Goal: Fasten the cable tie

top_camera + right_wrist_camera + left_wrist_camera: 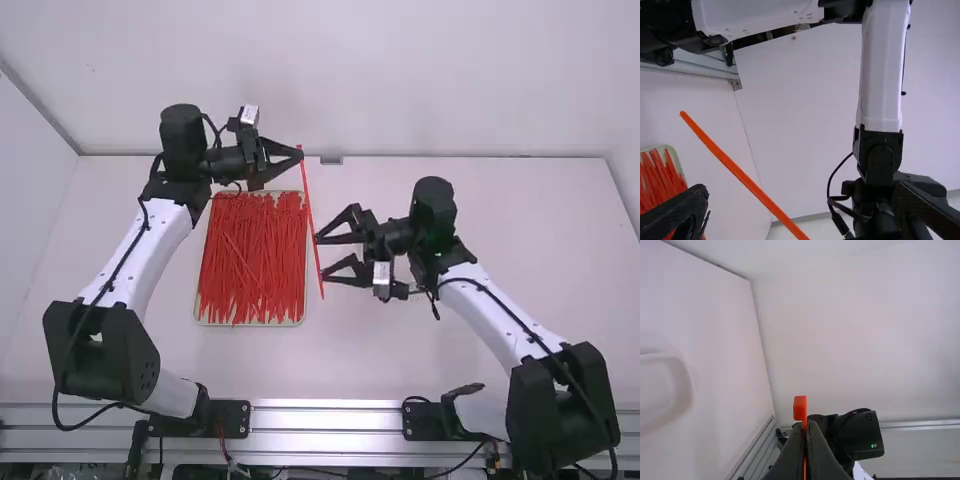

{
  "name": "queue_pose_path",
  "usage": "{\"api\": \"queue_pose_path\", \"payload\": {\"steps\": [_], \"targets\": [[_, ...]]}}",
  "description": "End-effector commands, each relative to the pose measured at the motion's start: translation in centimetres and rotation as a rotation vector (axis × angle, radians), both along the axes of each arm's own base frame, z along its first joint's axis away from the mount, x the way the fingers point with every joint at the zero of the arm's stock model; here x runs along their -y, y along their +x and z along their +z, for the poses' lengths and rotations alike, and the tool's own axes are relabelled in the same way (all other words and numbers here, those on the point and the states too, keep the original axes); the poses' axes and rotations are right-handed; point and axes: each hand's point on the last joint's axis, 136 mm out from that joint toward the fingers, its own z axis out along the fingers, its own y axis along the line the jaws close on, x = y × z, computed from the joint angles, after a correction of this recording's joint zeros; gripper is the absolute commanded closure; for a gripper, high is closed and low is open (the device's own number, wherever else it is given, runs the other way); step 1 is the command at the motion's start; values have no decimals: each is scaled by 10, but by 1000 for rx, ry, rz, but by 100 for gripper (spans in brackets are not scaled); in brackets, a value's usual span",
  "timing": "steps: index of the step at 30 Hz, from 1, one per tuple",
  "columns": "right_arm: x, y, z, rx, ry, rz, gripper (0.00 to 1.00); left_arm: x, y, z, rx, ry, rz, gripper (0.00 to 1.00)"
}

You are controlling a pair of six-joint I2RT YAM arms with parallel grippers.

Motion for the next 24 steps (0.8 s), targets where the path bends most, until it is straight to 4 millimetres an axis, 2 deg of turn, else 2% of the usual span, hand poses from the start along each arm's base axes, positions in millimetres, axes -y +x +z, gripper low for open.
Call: {"api": "queue_pose_path", "payload": {"steps": [1, 7, 9, 10, 11, 12, 14, 24], "targets": [[-3, -2, 9, 44, 18, 22, 2, 4, -8, 0, 2, -10, -51, 98], [-8, -10, 7, 72, 29, 47, 2, 6, -12, 0, 32, -5, -76, 98], [-9, -11, 6, 81, 33, 52, 5, 5, -12, -2, 26, -7, -78, 98], [-10, -11, 5, 75, 30, 52, 15, 4, -12, -2, 23, -9, -79, 98], [-9, -12, 5, 73, 29, 54, 33, 5, -13, -3, 19, -8, -80, 98], [-9, -12, 5, 71, 29, 55, 41, 6, -13, -4, 17, -7, -79, 98], [-9, -12, 5, 54, 22, 56, 66, 4, -10, -6, 13, -3, -61, 98], [-9, -13, 5, 41, 19, 64, 80, 2, -7, -10, 5, -2, -45, 98]]}}
